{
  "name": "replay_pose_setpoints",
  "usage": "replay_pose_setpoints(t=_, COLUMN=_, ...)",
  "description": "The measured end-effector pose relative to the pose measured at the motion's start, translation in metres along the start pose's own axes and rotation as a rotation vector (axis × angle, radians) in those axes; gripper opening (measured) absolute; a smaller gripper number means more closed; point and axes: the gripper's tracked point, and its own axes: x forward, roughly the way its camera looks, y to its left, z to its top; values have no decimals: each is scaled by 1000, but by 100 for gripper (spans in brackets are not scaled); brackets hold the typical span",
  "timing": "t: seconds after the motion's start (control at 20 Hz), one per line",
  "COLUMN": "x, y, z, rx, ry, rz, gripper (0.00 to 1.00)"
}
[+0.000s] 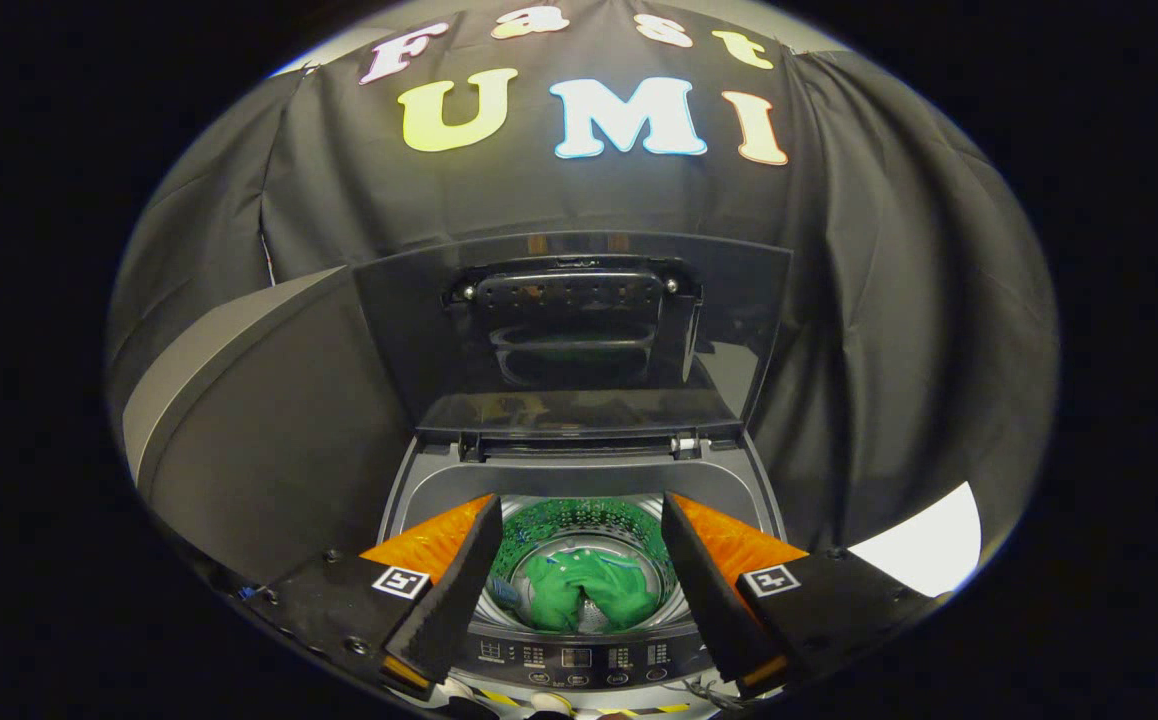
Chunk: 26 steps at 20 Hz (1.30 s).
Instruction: Put the clothes into the washing machine and then close the washing machine lid.
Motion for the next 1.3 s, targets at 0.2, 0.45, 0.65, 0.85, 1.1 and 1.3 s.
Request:
replay_pose_setpoints(t=0.2, x=-9, y=-2, z=17, rx=-20, ry=-54, rz=-15, gripper=98)
replay_pose_setpoints(t=0.45, x=-15, y=4, z=59, rx=-43, ry=-155, rz=-5, gripper=98)
replay_pose_setpoints(t=0.65, x=-18, y=8, z=101, rx=-57, ry=-266, rz=7, gripper=98)
replay_pose_setpoints(t=0.85, x=-15, y=13, z=137, rx=-61, ry=-361, rz=22, gripper=98)
replay_pose_setpoints(t=1.1, x=0, y=18, z=179, rx=-54, ry=-439, rz=30, gripper=98)
replay_pose_setpoints(t=1.3, x=21, y=19, z=201, rx=-57, ry=-466, rz=23, gripper=98)
